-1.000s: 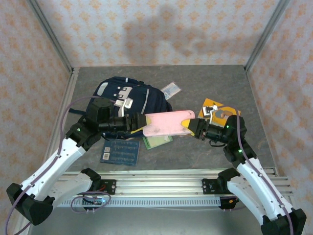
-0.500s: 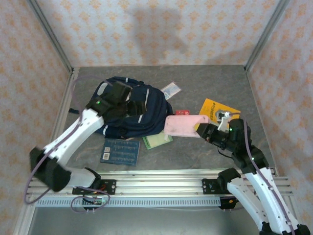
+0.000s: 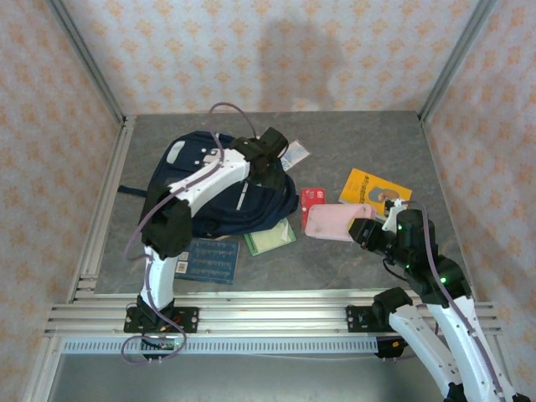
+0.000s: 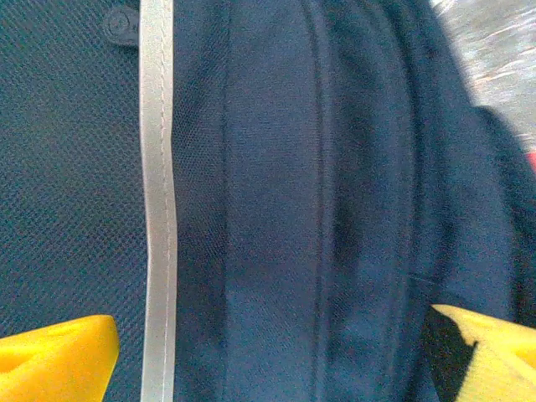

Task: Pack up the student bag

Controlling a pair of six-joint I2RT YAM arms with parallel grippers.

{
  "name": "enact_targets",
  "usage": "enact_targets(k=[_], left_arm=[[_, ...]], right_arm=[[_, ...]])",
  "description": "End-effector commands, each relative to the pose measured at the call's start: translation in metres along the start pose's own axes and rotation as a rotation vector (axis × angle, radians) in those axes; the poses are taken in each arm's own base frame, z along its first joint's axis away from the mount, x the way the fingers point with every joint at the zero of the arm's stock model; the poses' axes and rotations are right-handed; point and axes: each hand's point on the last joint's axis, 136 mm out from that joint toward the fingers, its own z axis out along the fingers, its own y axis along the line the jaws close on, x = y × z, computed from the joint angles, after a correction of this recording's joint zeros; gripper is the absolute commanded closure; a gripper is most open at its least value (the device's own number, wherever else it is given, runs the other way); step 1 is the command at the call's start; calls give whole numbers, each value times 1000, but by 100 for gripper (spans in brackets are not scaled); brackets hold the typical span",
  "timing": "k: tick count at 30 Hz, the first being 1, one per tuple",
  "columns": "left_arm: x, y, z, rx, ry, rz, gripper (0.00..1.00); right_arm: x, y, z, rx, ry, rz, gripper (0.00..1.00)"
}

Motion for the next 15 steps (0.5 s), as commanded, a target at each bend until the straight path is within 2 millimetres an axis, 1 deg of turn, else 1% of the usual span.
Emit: enact_targets(k=[1,3,4,5,7,10,11,12,13,15], left_arm=[[-3,22,1,-135,3,39,7],[-6,24,9,-161,2,49,12],[-7,22,12,-159,5,55,15],[-8,19,16,-156,8,60,21],[-9,17,23,-151,15,64,36],[-16,16,29,-137,16,51,69],[-19,16,29,-131,13,48,83],[-23,17,25,-131,7,46,93],[-27,19,19,-133,-1,46,100],[-35,24,-1,-129,-33,52,100]], right_arm=[[-6,1,-4,-4,-38,-25,86],[-5,1,-1,-9,-32,-19,86],[-4,1,0,-12,-30,-16,86],[-4,1,1,-17,-31,-11,86],[-3,1,3,-23,-30,-4,87],[-4,2,5,-31,-36,-1,87],[-5,2,5,-31,-42,-2,88],[-6,1,5,-27,-47,-3,89],[-8,1,5,-24,-55,-5,89],[-13,2,2,-19,-76,-12,90]])
